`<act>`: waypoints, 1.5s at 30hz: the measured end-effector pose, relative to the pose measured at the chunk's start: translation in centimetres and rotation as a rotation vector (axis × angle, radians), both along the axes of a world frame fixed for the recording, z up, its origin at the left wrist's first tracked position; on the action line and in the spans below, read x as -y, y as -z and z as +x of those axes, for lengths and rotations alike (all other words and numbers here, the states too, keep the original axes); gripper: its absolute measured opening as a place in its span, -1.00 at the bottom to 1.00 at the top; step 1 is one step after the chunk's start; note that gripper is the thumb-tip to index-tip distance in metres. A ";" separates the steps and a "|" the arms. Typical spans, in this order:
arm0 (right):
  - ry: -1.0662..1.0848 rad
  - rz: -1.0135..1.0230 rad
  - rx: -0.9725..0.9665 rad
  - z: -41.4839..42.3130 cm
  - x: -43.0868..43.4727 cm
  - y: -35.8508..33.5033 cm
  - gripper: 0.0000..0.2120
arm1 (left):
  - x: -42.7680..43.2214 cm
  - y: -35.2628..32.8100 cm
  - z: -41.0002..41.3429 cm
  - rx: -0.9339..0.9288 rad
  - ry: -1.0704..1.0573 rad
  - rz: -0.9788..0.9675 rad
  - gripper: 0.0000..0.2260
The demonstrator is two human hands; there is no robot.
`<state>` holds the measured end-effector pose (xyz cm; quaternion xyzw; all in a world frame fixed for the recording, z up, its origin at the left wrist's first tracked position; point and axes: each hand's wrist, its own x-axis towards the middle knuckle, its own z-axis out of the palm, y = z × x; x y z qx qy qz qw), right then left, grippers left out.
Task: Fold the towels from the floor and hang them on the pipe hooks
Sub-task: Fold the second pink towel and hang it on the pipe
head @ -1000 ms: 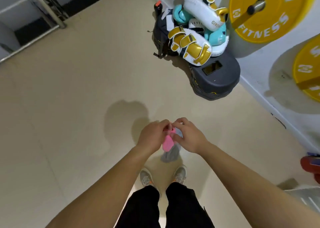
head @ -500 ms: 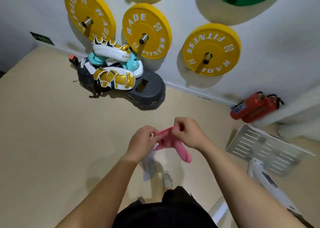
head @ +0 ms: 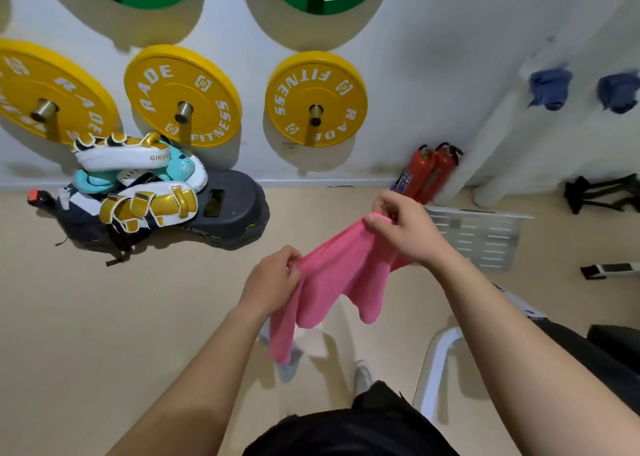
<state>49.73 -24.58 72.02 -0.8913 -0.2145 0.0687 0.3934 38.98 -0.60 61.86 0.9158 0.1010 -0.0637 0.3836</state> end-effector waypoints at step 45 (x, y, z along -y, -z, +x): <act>0.290 0.040 -0.027 6.0 22.9 1.5 -0.92 | 16.1 -5.8 6.3 0.227 -0.049 -0.058 -0.95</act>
